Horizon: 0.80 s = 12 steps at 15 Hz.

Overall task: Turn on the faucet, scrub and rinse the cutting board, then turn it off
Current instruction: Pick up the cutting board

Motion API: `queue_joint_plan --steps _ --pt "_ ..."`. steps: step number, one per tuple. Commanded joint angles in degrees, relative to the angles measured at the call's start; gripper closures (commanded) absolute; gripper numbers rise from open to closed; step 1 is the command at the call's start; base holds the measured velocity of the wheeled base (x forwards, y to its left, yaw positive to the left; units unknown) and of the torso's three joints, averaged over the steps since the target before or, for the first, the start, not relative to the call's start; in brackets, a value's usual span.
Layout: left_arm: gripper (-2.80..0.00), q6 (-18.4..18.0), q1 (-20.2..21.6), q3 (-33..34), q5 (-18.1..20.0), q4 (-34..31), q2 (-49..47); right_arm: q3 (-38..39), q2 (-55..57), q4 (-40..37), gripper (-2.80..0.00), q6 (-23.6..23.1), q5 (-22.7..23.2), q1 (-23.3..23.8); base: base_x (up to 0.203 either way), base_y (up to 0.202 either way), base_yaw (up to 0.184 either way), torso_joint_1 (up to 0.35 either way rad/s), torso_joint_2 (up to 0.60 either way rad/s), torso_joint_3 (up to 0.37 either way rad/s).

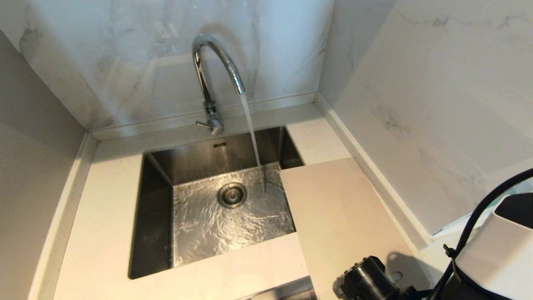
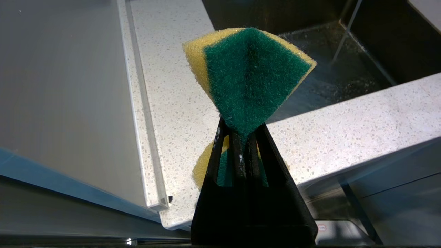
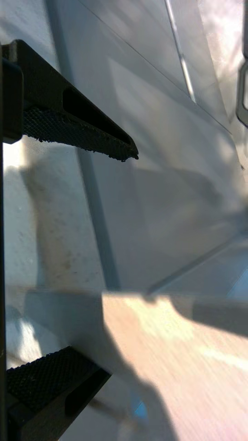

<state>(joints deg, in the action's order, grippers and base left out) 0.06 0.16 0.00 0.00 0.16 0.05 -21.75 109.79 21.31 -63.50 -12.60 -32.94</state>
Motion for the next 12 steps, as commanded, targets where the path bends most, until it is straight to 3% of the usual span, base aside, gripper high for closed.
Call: queue_joint_plan --steps 1,3,12 --pt "0.0 0.02 0.02 0.0 0.0 0.02 0.04 0.3 0.67 1.28 -2.8 0.13 -1.29 -2.75 0.0 0.0 0.0 0.0 0.0 0.0" --pt "0.0 0.02 0.02 0.0 0.0 0.02 0.04 0.79 0.56 1.59 -2.8 2.14 -1.8 -5.11 0.0 0.0 0.0 0.0 0.0 0.0" --pt "0.0 0.02 0.02 0.0 0.0 0.02 0.04 0.93 4.03 5.06 -2.8 4.35 -1.99 -4.95 0.0 0.0 0.0 0.0 0.0 0.0"
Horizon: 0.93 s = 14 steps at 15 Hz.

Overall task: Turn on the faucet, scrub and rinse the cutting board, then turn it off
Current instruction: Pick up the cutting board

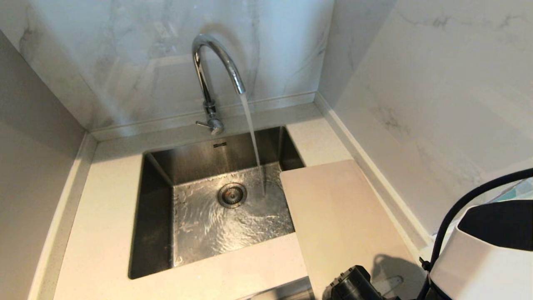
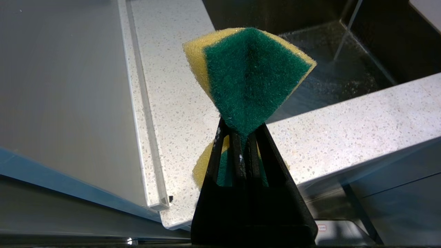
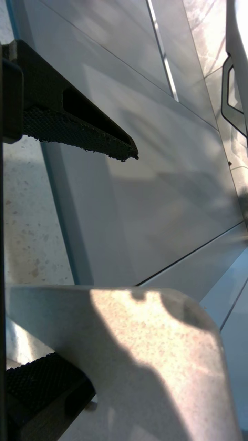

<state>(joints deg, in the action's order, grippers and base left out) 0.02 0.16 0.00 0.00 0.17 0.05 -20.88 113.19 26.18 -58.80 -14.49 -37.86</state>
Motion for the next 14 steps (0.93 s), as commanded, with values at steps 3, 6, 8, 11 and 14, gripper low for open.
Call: queue_joint_plan --steps 3,6,8,11,14 --pt "0.0 0.06 0.02 0.0 0.0 0.0 0.04 -0.21 1.17 0.36 -2.8 -0.27 -0.97 -0.1 0.0 0.0 0.0 0.0 0.0 0.0" --pt "0.0 0.06 0.02 0.0 0.0 0.0 0.04 -0.17 1.25 0.36 -2.8 -0.27 -2.91 -0.19 0.0 0.0 0.0 0.0 0.0 0.0" --pt "0.0 0.06 0.02 0.0 0.0 0.0 0.04 -0.21 1.25 0.36 -2.8 -0.27 -3.44 -0.37 0.0 0.0 0.0 0.0 0.0 0.0" --pt "0.0 0.06 0.02 0.0 0.0 0.0 0.04 -0.21 1.33 0.36 -2.8 -0.36 -3.96 -0.46 0.0 0.0 0.0 0.0 0.0 0.0" --pt "0.0 0.06 0.02 0.0 0.0 0.0 0.04 -0.21 1.94 0.6 -2.8 0.06 -3.98 -1.06 0.0 0.0 0.0 0.0 0.0 0.0"
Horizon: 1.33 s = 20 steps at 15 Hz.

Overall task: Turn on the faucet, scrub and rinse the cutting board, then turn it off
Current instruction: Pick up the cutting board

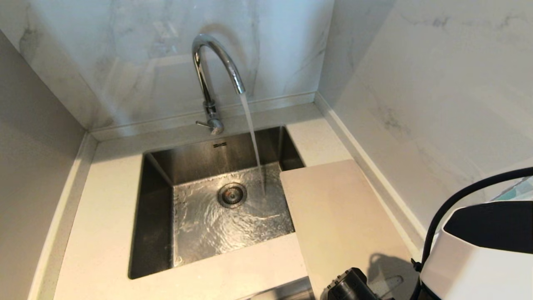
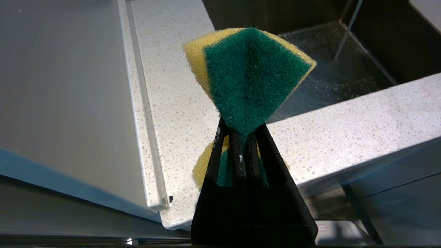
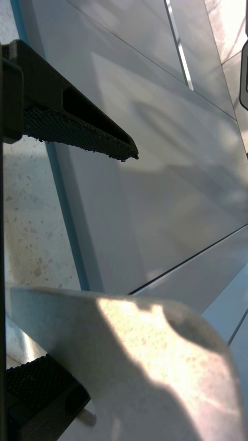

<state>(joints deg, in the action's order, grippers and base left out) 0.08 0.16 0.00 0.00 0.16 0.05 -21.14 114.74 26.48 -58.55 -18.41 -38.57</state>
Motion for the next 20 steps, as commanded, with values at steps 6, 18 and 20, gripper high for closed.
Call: queue_joint_plan --steps 6,18,20 --pt "0.0 0.0 0.02 0.0 0.0 0.02 0.04 3.38 4.0 9.91 -2.8 1.95 -0.05 -0.81 0.0 0.0 0.0 0.0 0.0 0.0" --pt "0.0 0.0 0.02 0.0 0.0 0.02 0.04 2.94 4.44 9.91 -2.8 2.03 -0.14 -0.81 0.0 0.0 0.0 0.0 0.0 0.0" --pt "0.0 0.0 0.02 0.0 0.0 0.02 0.04 2.96 4.44 9.91 0.0 2.12 -0.14 -0.72 0.0 0.0 0.0 0.0 0.0 0.0"
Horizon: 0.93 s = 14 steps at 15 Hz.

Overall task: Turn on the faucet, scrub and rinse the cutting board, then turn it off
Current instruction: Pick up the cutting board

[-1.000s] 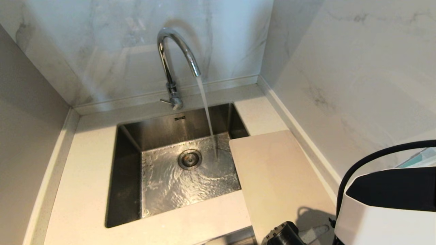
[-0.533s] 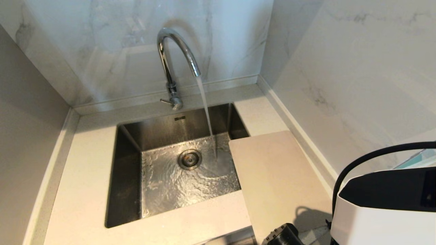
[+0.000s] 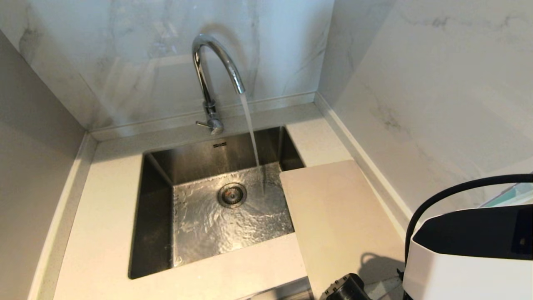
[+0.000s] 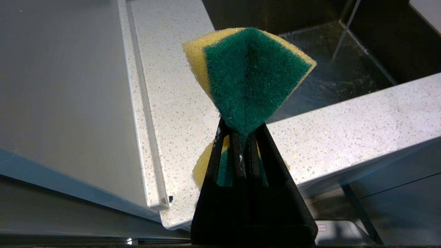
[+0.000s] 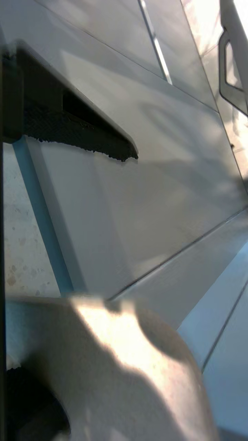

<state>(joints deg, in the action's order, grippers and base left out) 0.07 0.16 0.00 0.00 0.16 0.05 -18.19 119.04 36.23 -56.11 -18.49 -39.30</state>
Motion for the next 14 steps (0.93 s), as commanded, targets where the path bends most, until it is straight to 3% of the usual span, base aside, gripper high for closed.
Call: queue_joint_plan --steps 1,14 --pt "0.0 0.01 0.02 0.0 0.0 0.02 0.04 0.08 0.14 0.16 0.0 -0.31 -0.05 0.02 0.0 0.0 0.0 0.0 0.0 0.0" --pt "0.0 0.01 0.02 0.0 0.0 0.02 0.04 -0.45 -0.03 0.16 0.0 -0.48 -0.14 0.02 0.0 0.0 0.0 0.0 0.0 0.0"
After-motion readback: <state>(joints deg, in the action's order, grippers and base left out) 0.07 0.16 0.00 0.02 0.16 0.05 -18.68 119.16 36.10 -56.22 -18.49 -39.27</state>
